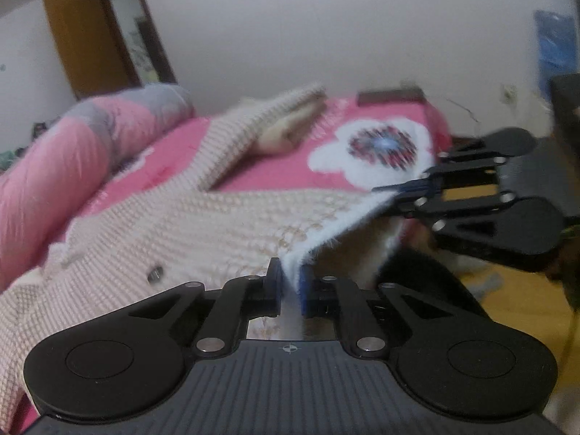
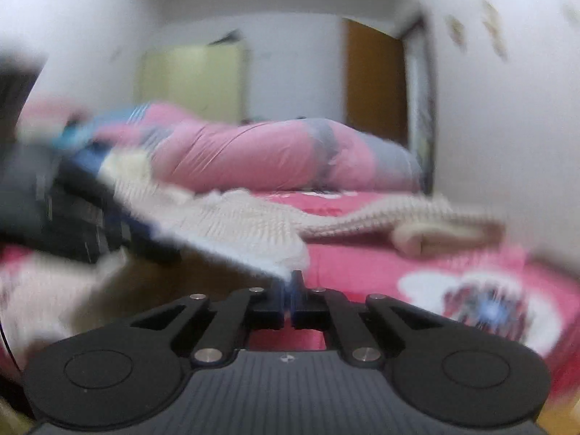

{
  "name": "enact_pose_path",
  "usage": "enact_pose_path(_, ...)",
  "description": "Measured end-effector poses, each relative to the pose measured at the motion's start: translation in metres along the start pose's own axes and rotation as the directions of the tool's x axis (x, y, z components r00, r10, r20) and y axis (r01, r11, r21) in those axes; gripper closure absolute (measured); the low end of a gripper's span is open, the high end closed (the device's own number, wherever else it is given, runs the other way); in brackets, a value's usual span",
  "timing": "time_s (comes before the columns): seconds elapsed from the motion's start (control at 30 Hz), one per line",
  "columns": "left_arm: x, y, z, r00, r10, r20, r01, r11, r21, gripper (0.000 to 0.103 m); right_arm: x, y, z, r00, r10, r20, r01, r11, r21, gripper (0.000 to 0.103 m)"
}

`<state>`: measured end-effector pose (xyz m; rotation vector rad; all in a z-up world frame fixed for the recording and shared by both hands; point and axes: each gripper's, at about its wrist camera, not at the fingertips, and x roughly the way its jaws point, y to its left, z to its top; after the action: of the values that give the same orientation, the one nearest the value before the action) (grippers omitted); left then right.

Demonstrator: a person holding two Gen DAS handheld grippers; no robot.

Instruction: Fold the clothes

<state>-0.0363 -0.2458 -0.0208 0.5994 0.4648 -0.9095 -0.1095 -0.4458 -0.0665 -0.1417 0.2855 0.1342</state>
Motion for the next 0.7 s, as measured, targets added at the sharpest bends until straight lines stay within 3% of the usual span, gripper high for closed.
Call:
enact_pose_path(0.1, 0.013, -0.007, -0.019, 0.995, -0.006, -0.102, 0.009, 0.999, 0.031, 0.095, 0.009, 0.012, -0.013, 0.996, 0.043, -0.073, -0.051, 0.993, -0.105, 0.101)
enact_pose_path(0.17, 0.02, -0.008, -0.028, 0.991, -0.015, -0.133, 0.019, 0.999, 0.032, 0.095, 0.009, 0.018, -0.014, 0.994, 0.055, -0.094, -0.072, 0.979, -0.19, 0.101)
enact_pose_path(0.23, 0.022, -0.005, -0.03, 0.99, -0.026, -0.142, 0.03, 0.999, 0.021, 0.096, 0.006, 0.011, -0.008, 0.986, 0.107, -0.129, -0.131, 0.972, -0.193, 0.099)
enact_pose_path(0.33, 0.025, -0.001, -0.032, 0.989, -0.043, -0.139, 0.046, 0.999, 0.016, 0.096, -0.004, -0.036, 0.003, 0.948, 0.271, -0.168, -0.276, 0.961, -0.007, 0.088)
enact_pose_path(0.4, 0.025, 0.002, -0.036, 0.99, -0.054, -0.134, 0.057, 0.998, 0.017, 0.096, -0.002, -0.082, 0.008, 0.936, 0.34, -0.089, -0.316, 0.925, 0.21, 0.085)
enact_pose_path(0.47, 0.025, 0.006, -0.039, 0.989, -0.065, -0.13, 0.068, 0.998, 0.014, 0.096, 0.011, -0.126, 0.013, 0.933, 0.36, -0.005, -0.322, 0.84, 0.437, 0.079)
enact_pose_path(0.57, 0.024, 0.013, -0.043, 0.989, -0.088, -0.121, 0.088, 0.996, -0.005, 0.096, 0.075, -0.171, 0.022, 0.927, 0.373, 0.041, -0.287, 0.635, 0.717, 0.077)
enact_pose_path(0.63, 0.023, 0.018, -0.046, 0.988, -0.099, -0.118, 0.098, 0.995, -0.013, 0.096, 0.134, -0.18, 0.027, 0.899, 0.433, 0.068, -0.305, 0.508, 0.806, 0.077)
enact_pose_path(0.7, 0.023, 0.024, -0.049, 0.986, -0.111, -0.126, 0.109, 0.994, -0.024, 0.096, 0.198, -0.179, 0.033, 0.88, 0.475, 0.015, -0.256, 0.448, 0.857, 0.077)
